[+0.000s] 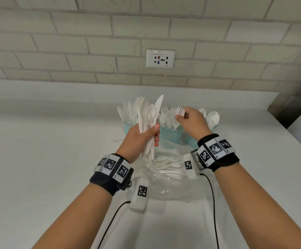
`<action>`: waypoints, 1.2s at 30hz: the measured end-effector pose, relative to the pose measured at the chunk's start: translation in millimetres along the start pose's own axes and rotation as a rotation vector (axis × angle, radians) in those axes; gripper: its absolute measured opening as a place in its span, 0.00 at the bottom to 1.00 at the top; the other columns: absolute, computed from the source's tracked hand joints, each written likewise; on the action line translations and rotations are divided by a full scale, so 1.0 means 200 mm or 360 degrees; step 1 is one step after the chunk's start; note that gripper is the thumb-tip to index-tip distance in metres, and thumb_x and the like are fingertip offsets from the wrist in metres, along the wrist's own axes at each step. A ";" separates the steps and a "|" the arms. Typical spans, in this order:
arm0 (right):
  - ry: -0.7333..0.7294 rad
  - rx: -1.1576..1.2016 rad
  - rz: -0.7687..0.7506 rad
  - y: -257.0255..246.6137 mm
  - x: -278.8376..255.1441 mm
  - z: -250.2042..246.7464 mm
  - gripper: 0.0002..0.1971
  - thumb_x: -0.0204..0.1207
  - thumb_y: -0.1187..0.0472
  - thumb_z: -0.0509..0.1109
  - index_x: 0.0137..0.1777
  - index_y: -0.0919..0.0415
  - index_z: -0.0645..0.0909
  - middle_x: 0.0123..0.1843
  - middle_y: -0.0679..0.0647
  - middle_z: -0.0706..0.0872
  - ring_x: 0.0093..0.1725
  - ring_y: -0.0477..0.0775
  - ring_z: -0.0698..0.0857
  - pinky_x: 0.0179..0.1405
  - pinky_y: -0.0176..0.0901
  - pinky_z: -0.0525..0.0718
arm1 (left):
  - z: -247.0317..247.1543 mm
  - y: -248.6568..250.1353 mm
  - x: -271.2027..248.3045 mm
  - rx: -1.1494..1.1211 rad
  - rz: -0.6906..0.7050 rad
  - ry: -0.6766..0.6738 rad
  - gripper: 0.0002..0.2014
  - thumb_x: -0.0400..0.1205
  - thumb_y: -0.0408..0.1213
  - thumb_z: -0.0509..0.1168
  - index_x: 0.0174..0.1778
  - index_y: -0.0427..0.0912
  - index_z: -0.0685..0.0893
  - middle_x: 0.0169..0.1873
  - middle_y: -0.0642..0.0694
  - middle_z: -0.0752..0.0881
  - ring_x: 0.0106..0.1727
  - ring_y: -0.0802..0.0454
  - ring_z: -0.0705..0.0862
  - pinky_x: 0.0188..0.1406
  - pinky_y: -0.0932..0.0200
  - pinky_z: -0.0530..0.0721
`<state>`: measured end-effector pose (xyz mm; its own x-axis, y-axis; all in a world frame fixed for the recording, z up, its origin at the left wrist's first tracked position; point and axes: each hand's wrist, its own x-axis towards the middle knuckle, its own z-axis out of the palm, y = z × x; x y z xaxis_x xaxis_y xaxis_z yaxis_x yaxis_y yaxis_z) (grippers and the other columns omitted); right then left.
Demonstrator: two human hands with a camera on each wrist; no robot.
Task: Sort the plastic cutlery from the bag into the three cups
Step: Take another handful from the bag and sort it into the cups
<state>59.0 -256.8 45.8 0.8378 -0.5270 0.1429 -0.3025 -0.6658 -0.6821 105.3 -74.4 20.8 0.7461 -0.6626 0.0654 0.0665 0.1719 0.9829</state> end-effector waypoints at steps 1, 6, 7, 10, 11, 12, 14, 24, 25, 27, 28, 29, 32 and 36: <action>-0.0027 -0.0025 0.0020 0.01 0.00 0.01 0.10 0.80 0.57 0.65 0.47 0.65 0.80 0.41 0.56 0.83 0.42 0.57 0.80 0.34 0.41 0.73 | 0.00 0.00 0.00 -0.0029 -0.0015 -0.0018 0.04 0.82 0.34 0.64 0.47 0.39 0.83 0.30 0.46 0.82 0.28 0.55 0.81 0.32 0.62 0.83; 0.0203 0.0094 -0.0099 -0.03 -0.01 0.00 0.22 0.79 0.52 0.67 0.69 0.61 0.76 0.63 0.58 0.81 0.63 0.57 0.79 0.65 0.50 0.77 | 0.00 0.00 0.00 -0.0078 -0.0038 -0.0033 0.04 0.80 0.30 0.66 0.48 0.39 0.84 0.27 0.50 0.83 0.28 0.55 0.81 0.31 0.62 0.83; 0.0322 0.0150 -0.0205 -0.05 -0.02 0.00 0.21 0.79 0.51 0.67 0.69 0.59 0.77 0.62 0.57 0.81 0.63 0.56 0.78 0.65 0.50 0.77 | 0.00 0.00 0.00 -0.0073 -0.0032 -0.0033 0.04 0.80 0.30 0.66 0.48 0.39 0.84 0.27 0.50 0.83 0.28 0.56 0.81 0.31 0.62 0.83; 0.0386 0.0341 -0.0401 -0.14 -0.06 -0.01 0.14 0.79 0.51 0.66 0.60 0.57 0.83 0.54 0.50 0.81 0.56 0.49 0.79 0.58 0.40 0.78 | 0.01 0.00 0.00 -0.0052 -0.0027 -0.0040 0.04 0.79 0.31 0.67 0.48 0.40 0.85 0.27 0.51 0.83 0.27 0.56 0.81 0.31 0.62 0.83; 0.0340 0.0400 -0.0398 -0.16 -0.08 -0.01 0.13 0.79 0.52 0.66 0.56 0.57 0.85 0.50 0.50 0.81 0.53 0.48 0.80 0.54 0.36 0.77 | 0.02 0.00 0.00 -0.0051 -0.0026 -0.0042 0.04 0.79 0.32 0.67 0.49 0.40 0.85 0.27 0.50 0.83 0.27 0.55 0.81 0.32 0.62 0.83; 0.0276 0.0464 -0.0376 -0.17 -0.08 0.00 0.13 0.80 0.52 0.66 0.51 0.60 0.85 0.46 0.53 0.82 0.49 0.48 0.79 0.50 0.35 0.76 | 0.02 0.00 0.00 -0.0047 -0.0022 -0.0049 0.05 0.80 0.32 0.67 0.49 0.40 0.85 0.29 0.50 0.83 0.27 0.55 0.80 0.32 0.62 0.83; 0.0122 0.0654 -0.0315 -0.19 -0.09 0.01 0.19 0.80 0.52 0.66 0.44 0.72 0.83 0.39 0.67 0.81 0.40 0.51 0.76 0.43 0.41 0.75 | 0.03 0.00 0.00 -0.0012 -0.0002 -0.0069 0.06 0.80 0.34 0.66 0.51 0.40 0.84 0.32 0.47 0.83 0.27 0.53 0.80 0.32 0.62 0.82; 0.0308 0.1294 -0.0214 -0.25 -0.10 -0.08 0.10 0.85 0.61 0.56 0.49 0.55 0.80 0.40 0.56 0.89 0.43 0.55 0.88 0.45 0.43 0.84 | 0.02 0.00 -0.01 0.0064 0.0011 -0.0064 0.14 0.83 0.45 0.61 0.51 0.36 0.80 0.31 0.47 0.82 0.25 0.53 0.78 0.30 0.63 0.78; 0.0350 0.1360 -0.0244 -0.26 -0.10 -0.09 0.10 0.86 0.61 0.55 0.49 0.56 0.79 0.38 0.56 0.89 0.41 0.56 0.89 0.45 0.42 0.86 | 0.02 0.00 0.00 0.0067 0.0003 -0.0045 0.13 0.84 0.45 0.60 0.49 0.36 0.80 0.29 0.47 0.81 0.25 0.52 0.77 0.30 0.63 0.78; 0.0425 0.1485 -0.0307 -0.27 -0.11 -0.10 0.11 0.86 0.60 0.54 0.49 0.55 0.78 0.34 0.53 0.85 0.35 0.55 0.88 0.42 0.42 0.86 | 0.02 0.00 0.00 0.0051 -0.0018 -0.0008 0.11 0.85 0.43 0.60 0.46 0.38 0.80 0.27 0.48 0.78 0.25 0.52 0.75 0.30 0.62 0.77; 0.0454 0.1542 -0.0331 -0.27 -0.11 -0.11 0.11 0.87 0.60 0.53 0.49 0.54 0.77 0.32 0.52 0.83 0.32 0.54 0.86 0.40 0.43 0.86 | 0.02 0.00 0.00 0.0039 -0.0027 0.0007 0.10 0.85 0.42 0.59 0.46 0.40 0.81 0.27 0.48 0.78 0.25 0.52 0.75 0.29 0.62 0.77; 0.0469 0.1579 -0.0352 -0.27 -0.10 -0.12 0.12 0.87 0.59 0.52 0.49 0.53 0.77 0.31 0.51 0.81 0.30 0.53 0.84 0.37 0.44 0.86 | 0.02 0.00 0.00 0.0034 -0.0035 0.0019 0.10 0.85 0.41 0.60 0.46 0.40 0.81 0.26 0.49 0.77 0.25 0.52 0.75 0.29 0.62 0.77; 0.0323 0.1423 -0.0337 -0.28 -0.12 -0.12 0.10 0.85 0.56 0.57 0.46 0.53 0.79 0.28 0.47 0.74 0.25 0.46 0.73 0.26 0.37 0.76 | 0.02 -0.02 0.01 0.0133 -0.0031 0.0095 0.09 0.84 0.40 0.63 0.45 0.36 0.79 0.26 0.50 0.77 0.25 0.51 0.75 0.32 0.60 0.77; -0.0079 0.0846 -0.0267 -0.29 -0.19 0.00 0.13 0.70 0.51 0.76 0.42 0.62 0.84 0.29 0.42 0.82 0.30 0.39 0.80 0.32 0.29 0.77 | 0.05 -0.02 0.03 0.0285 0.0021 0.0212 0.04 0.83 0.35 0.63 0.44 0.40 0.77 0.25 0.48 0.75 0.23 0.54 0.73 0.27 0.62 0.75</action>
<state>44.6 -197.8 80.6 0.8790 -0.4027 0.2553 0.0968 -0.3737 -0.9225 102.6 -86.8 18.8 0.8277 -0.5571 0.0668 -0.0538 0.0398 0.9978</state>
